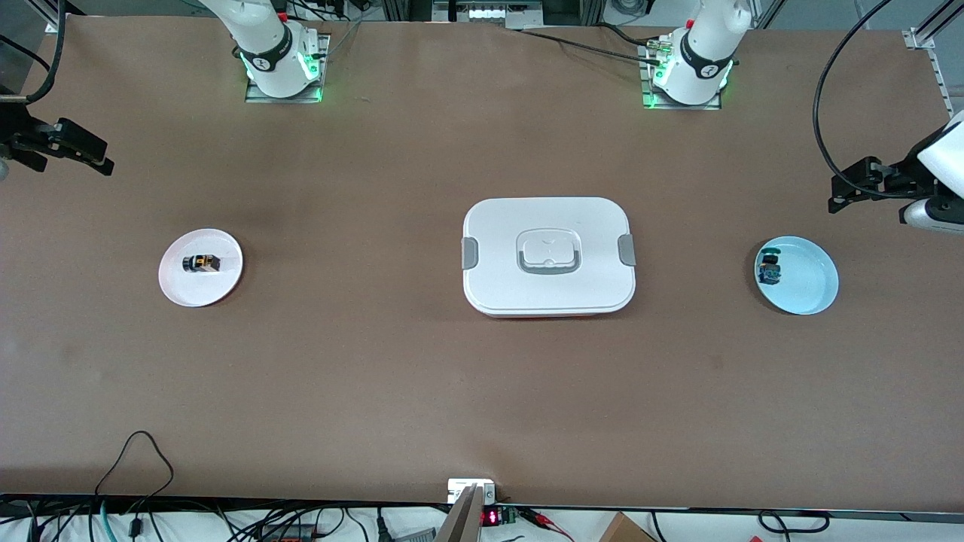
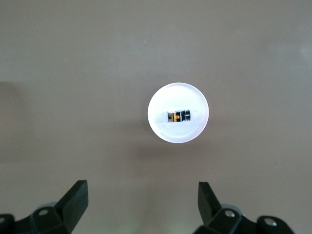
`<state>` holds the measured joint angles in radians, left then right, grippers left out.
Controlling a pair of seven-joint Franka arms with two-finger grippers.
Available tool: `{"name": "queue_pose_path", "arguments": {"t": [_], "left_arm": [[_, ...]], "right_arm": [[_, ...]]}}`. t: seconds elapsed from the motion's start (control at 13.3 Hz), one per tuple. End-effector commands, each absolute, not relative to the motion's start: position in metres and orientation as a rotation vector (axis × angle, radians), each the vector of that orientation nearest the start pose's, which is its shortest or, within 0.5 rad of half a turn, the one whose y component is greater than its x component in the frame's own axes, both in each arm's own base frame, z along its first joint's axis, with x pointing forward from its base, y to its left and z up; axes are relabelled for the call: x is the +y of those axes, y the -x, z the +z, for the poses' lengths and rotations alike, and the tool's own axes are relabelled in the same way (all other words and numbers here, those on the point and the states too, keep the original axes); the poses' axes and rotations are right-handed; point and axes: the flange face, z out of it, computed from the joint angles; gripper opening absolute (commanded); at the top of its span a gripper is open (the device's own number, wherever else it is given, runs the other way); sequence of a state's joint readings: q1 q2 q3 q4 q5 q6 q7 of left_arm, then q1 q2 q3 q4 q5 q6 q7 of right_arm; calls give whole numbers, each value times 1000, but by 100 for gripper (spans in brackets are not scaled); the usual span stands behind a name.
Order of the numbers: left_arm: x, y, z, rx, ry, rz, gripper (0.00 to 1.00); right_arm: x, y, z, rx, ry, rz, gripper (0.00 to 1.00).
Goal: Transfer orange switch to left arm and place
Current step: 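Move the right gripper toward the switch on the white plate, then lower the open right gripper over the orange switch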
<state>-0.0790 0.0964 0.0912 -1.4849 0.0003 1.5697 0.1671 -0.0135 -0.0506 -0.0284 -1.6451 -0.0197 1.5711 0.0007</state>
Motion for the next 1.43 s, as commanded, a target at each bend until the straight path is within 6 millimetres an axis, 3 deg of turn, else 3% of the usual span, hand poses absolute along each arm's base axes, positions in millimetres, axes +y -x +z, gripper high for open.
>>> {"name": "queue_pose_path", "arguments": {"t": [0.0, 0.38, 0.9, 1.36], "left_arm": [[7, -586, 615, 269, 3092, 19, 100], [7, -586, 616, 267, 3092, 17, 100], [7, -586, 616, 264, 3094, 17, 100], [7, -586, 616, 264, 3094, 17, 100]], "right_arm": [[-26, -534, 625, 51, 3157, 49, 100], [-25, -538, 618, 51, 3156, 73, 100], [-25, -562, 567, 76, 3156, 209, 100], [-28, -596, 508, 78, 3173, 242, 100]]}}
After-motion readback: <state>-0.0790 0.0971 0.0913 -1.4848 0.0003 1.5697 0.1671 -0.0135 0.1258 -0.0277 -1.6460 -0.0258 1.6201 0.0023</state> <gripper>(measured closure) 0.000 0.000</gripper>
